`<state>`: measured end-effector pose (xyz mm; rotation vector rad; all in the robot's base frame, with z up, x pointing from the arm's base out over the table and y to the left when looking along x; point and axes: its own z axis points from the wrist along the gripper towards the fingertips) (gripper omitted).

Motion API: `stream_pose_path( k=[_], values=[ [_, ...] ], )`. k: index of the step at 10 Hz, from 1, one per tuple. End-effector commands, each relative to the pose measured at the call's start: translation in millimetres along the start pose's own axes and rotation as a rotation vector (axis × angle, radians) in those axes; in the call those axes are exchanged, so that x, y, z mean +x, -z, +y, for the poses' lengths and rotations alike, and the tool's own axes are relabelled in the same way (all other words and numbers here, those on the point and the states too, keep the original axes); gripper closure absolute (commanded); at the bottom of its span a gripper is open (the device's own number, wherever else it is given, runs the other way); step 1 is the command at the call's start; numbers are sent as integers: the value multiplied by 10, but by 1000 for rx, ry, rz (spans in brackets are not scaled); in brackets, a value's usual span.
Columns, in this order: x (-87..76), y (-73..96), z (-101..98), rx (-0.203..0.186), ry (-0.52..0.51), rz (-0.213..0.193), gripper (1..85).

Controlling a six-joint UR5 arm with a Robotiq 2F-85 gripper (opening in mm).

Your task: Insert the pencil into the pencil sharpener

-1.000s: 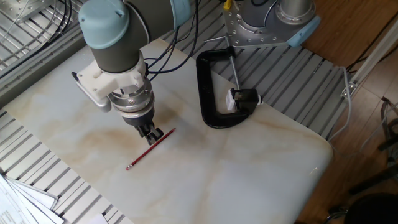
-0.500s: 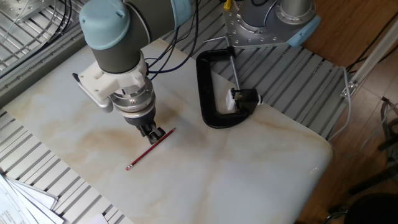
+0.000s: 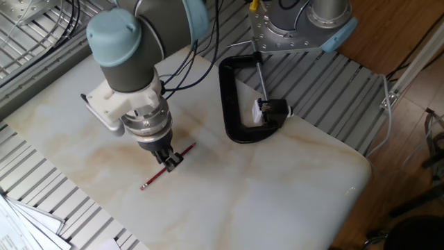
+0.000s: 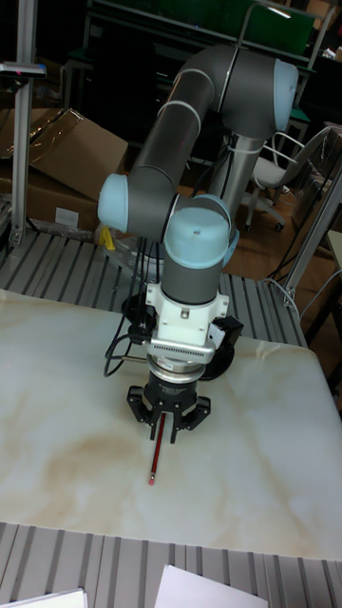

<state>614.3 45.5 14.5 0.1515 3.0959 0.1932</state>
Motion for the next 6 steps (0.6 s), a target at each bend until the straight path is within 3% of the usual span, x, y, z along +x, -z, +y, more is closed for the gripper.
stream_pose_path(
  k=[1, 6],
  values=[
    [-94, -94, 13, -10, 7, -14, 507],
    [-64, -119, -25, 19, 5, -11, 513]
  ],
)
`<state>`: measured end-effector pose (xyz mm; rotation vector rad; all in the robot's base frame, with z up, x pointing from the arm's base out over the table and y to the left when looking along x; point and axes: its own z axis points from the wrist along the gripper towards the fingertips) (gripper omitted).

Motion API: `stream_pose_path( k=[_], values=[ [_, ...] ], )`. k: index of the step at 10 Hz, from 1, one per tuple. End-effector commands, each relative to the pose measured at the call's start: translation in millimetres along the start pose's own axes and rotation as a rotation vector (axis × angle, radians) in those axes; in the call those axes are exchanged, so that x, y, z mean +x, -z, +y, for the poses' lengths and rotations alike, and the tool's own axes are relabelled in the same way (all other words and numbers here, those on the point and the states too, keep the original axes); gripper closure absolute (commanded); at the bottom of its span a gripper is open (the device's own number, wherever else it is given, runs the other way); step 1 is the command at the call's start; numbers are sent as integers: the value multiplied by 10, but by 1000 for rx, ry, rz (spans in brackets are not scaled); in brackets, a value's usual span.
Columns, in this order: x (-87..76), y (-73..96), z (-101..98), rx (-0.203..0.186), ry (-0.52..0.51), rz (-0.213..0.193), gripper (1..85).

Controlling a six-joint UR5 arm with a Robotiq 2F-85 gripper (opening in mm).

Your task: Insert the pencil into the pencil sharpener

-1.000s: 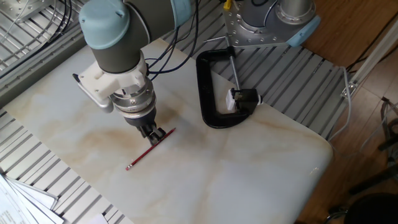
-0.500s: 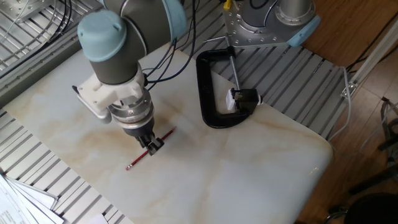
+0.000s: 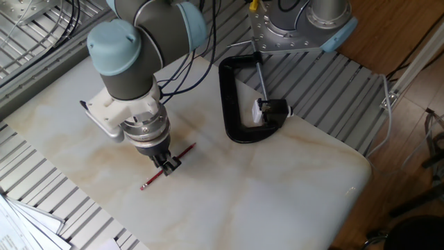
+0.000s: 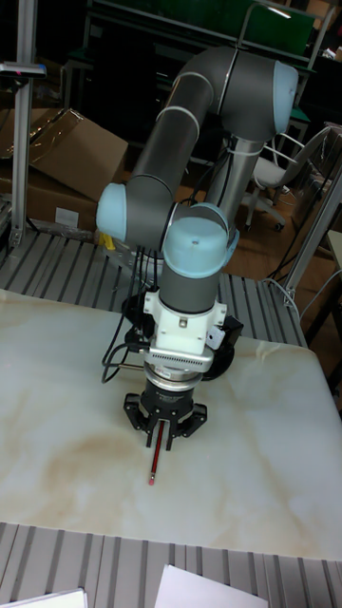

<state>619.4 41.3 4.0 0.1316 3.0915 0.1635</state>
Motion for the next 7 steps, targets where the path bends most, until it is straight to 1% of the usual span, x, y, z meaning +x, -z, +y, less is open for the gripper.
stream_pose_path(
  k=[1, 2, 3, 4, 5, 6, 7],
  values=[
    [-23, -49, 64, 16, -7, -10, 513],
    [-24, -66, 79, 48, -7, -11, 517],
    [-21, -67, 93, 51, -7, -11, 520],
    [-13, -55, 66, 53, -1, -7, 530],
    [-11, -43, 21, 61, 5, -7, 630],
    [-33, -6, -34, 62, 26, -11, 840],
    [-35, 49, -45, 42, 38, -11, 840]
  ],
)
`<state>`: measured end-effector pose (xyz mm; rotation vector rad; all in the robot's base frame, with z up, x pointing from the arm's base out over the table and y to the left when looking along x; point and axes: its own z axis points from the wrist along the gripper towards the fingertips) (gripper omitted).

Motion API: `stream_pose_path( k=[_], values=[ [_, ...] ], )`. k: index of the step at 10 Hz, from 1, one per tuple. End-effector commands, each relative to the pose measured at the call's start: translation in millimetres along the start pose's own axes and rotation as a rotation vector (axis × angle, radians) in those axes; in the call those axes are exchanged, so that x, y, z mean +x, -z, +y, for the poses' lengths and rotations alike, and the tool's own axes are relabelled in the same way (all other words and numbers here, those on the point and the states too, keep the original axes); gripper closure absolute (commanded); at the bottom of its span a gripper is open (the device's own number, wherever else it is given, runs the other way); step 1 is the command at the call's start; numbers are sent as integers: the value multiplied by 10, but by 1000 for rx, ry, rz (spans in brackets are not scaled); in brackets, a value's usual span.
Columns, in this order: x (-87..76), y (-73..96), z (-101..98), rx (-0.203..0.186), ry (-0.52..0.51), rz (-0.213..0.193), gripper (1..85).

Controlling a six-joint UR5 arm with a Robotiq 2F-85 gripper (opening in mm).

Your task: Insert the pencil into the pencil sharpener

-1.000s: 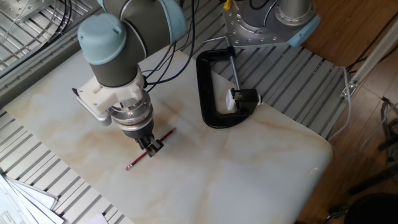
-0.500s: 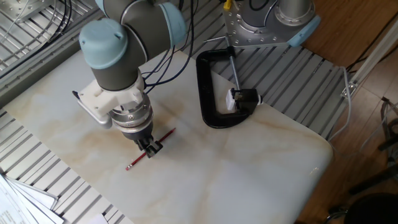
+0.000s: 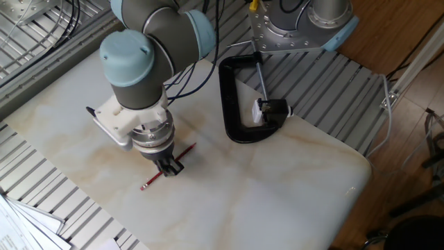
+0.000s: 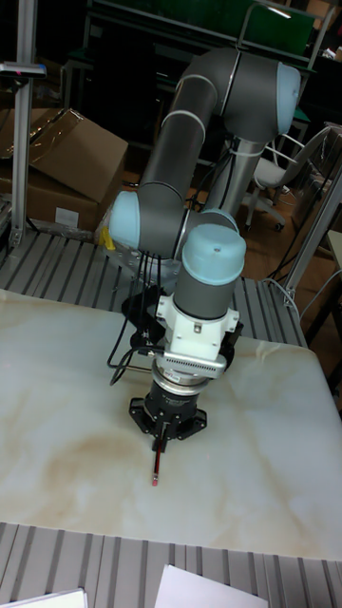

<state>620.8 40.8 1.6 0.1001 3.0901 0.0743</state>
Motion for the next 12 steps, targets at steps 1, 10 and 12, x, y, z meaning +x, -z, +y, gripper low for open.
stream_pose_path(
  k=[1, 10, 12],
  values=[
    [6, 146, -105, -18, 35, -2, 840],
    [411, 548, -600, 1, -196, -1, 843],
    [840, 753, -476, -3, -371, 26, 843]
  ],
)
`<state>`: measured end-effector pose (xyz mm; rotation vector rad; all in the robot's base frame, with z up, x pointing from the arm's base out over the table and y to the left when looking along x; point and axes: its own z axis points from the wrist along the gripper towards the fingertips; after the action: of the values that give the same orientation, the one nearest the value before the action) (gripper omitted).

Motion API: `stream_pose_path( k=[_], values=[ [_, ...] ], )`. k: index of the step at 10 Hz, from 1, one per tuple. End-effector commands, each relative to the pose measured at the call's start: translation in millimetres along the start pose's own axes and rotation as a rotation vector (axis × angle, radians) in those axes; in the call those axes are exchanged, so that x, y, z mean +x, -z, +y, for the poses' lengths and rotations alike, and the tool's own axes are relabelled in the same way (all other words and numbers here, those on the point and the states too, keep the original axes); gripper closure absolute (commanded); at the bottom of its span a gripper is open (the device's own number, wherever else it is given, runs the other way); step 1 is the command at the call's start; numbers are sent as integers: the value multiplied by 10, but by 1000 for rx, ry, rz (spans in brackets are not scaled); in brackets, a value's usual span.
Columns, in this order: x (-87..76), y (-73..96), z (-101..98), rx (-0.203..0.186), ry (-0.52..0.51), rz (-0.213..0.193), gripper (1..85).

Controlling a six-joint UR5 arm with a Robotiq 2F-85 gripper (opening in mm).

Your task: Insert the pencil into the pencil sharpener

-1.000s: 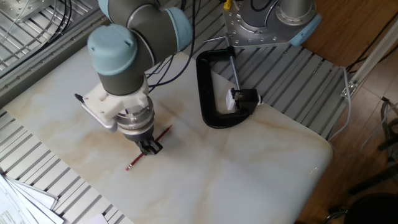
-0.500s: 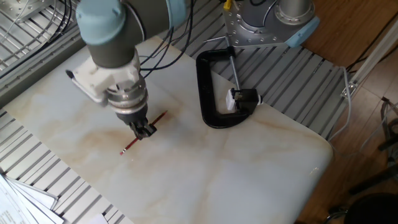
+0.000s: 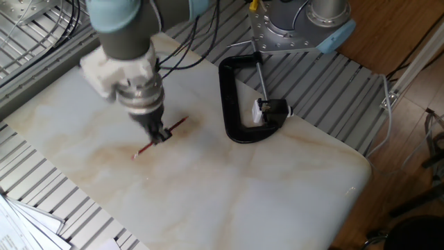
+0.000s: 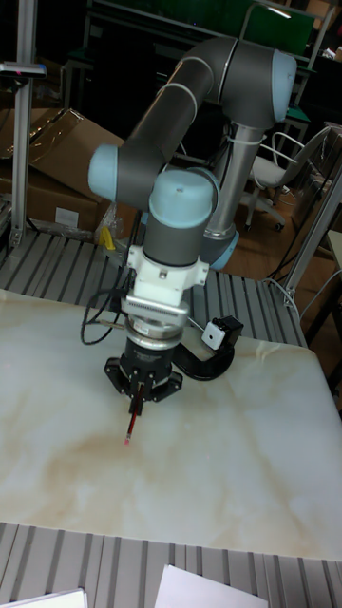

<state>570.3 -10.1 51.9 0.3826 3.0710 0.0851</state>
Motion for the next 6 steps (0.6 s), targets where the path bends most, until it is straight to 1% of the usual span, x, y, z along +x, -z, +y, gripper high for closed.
stream_pose_path(
  k=[1, 2, 3, 4, 5, 6],
  values=[
    [413, 233, -56, 26, -179, 12, 843],
    [447, 234, -69, 32, -134, 25, 843],
    [385, 237, -160, 65, -66, 1, 843],
    [444, 239, -183, 75, -79, 23, 843],
    [548, 259, -134, 71, -102, 28, 843],
    [708, 301, 57, 40, -157, 30, 843]
  ],
)
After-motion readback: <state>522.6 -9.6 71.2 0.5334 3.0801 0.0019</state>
